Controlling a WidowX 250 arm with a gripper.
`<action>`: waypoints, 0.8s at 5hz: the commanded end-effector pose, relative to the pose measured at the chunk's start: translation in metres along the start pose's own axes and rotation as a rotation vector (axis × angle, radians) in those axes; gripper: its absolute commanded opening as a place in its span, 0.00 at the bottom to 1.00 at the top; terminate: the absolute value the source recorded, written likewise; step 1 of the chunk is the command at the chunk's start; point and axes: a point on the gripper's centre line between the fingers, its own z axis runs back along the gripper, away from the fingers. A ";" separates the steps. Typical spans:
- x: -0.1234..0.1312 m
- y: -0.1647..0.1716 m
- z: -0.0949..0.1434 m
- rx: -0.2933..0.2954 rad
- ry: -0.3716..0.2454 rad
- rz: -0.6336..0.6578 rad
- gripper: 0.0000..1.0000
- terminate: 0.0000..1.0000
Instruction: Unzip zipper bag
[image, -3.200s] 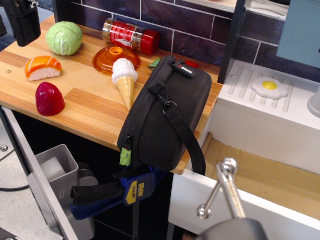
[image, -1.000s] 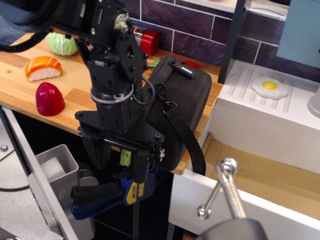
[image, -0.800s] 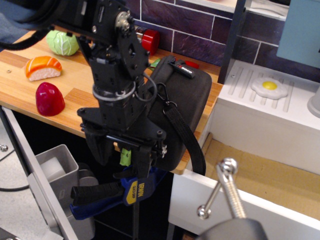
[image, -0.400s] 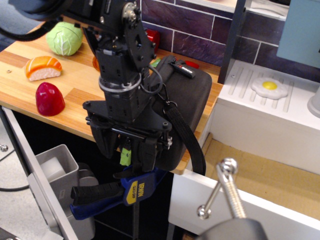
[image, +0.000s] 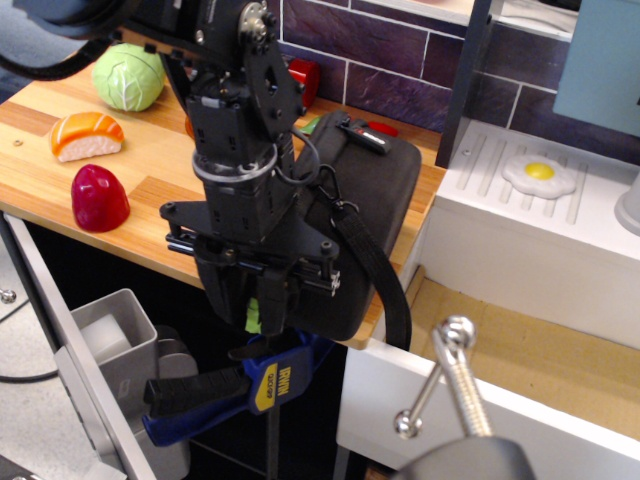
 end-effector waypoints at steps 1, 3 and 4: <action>0.030 -0.009 0.047 -0.069 -0.124 0.026 0.00 0.00; 0.057 -0.019 0.086 -0.121 -0.192 0.073 0.00 0.00; 0.066 -0.025 0.099 -0.140 -0.203 0.093 0.00 0.00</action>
